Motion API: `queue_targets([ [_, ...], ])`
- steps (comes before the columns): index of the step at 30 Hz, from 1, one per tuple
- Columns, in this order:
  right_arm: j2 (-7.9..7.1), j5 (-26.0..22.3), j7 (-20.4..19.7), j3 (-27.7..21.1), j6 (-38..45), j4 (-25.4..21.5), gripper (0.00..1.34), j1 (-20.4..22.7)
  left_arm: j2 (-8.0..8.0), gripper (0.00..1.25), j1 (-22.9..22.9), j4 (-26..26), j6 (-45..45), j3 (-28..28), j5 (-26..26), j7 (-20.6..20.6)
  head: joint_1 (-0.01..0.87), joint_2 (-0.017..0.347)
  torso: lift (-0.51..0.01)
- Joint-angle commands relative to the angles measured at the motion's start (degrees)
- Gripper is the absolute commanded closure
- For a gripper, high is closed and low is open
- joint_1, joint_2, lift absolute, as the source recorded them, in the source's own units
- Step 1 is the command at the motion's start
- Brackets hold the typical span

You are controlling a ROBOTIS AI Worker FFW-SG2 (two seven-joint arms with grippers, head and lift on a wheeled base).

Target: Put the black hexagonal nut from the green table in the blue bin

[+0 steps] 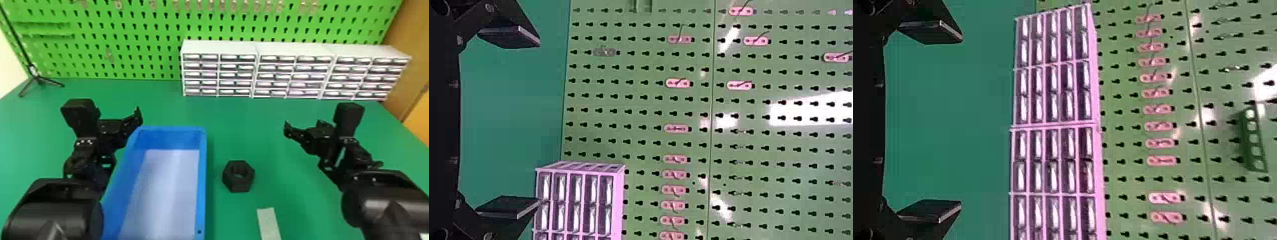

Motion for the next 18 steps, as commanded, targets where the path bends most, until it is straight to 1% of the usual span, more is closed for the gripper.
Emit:
queue_targets([
  [1, -0.77, -0.4, 2.8, -1.1, 5.2, -1.2, 0.13, -0.4, 0.00, 0.16, 0.0, 0.0, 0.0, 0.1, 0.0, 0.0, 0.683, 0.028, -0.096],
  [5, -0.95, 1.8, 7.6, -2.1, 9.9, -2.4, 0.13, -1.2, 0.00, 0.16, 0.0, 0.0, 0.0, 0.1, 0.0, 0.0, 0.683, 0.028, -0.096],
  [8, -1.21, 5.5, 12.8, -2.6, 14.1, -3.4, 0.12, -2.2, 0.00, 0.16, 0.0, 0.0, 0.0, 0.0, 0.0, 0.0, 0.683, 0.028, -0.096],
  [12, -1.56, 9.9, 18.7, -2.6, 17.3, -4.4, 0.11, -2.9, 0.00, 0.16, 0.0, 0.0, 0.0, 0.0, 0.0, 0.0, 0.683, 0.028, -0.096],
  [16, -2.26, 12.9, 23.2, -2.1, 18.9, -5.0, 0.11, -3.4, 0.00, 0.16, 0.1, 0.0, 0.0, 0.0, 0.0, 0.0, 0.683, 0.028, -0.096],
  [17, -2.70, 13.8, 24.4, -1.6, 19.1, -5.2, 0.11, -3.6, 0.00, 0.16, 0.1, 0.0, 0.0, 0.1, 0.0, 0.0, 0.683, 0.028, -0.096],
  [18, -3.41, 13.8, 24.6, -0.9, 19.1, -5.5, 0.11, -3.6, 0.00, 0.16, 0.2, 0.0, 0.0, 0.1, 0.0, 0.0, 0.683, 0.028, -0.096],
])
